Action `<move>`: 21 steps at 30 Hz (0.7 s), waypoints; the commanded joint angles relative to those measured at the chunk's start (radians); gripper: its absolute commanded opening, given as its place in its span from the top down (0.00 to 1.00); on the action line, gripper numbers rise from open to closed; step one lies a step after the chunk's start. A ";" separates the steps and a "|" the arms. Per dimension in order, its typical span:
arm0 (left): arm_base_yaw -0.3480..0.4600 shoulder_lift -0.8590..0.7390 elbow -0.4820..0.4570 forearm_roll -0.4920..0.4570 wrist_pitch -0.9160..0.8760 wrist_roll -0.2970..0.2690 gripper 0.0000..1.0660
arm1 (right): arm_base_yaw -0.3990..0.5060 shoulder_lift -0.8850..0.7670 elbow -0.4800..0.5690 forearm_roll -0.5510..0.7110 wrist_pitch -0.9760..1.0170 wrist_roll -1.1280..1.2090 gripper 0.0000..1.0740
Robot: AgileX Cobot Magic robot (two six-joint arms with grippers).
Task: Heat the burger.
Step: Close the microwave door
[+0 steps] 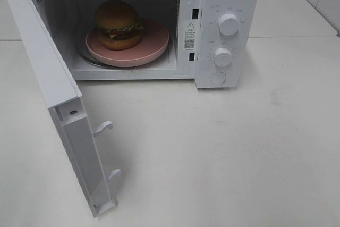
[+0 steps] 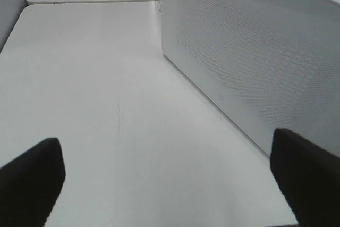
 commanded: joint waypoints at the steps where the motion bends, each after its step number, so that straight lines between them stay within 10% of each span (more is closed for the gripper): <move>1: 0.002 -0.020 0.004 0.000 -0.007 0.003 0.03 | -0.007 -0.027 0.000 0.003 0.000 -0.015 0.29; 21: 0.002 -0.011 -0.014 -0.077 -0.030 0.004 0.03 | -0.007 -0.027 0.000 0.003 0.000 -0.015 0.29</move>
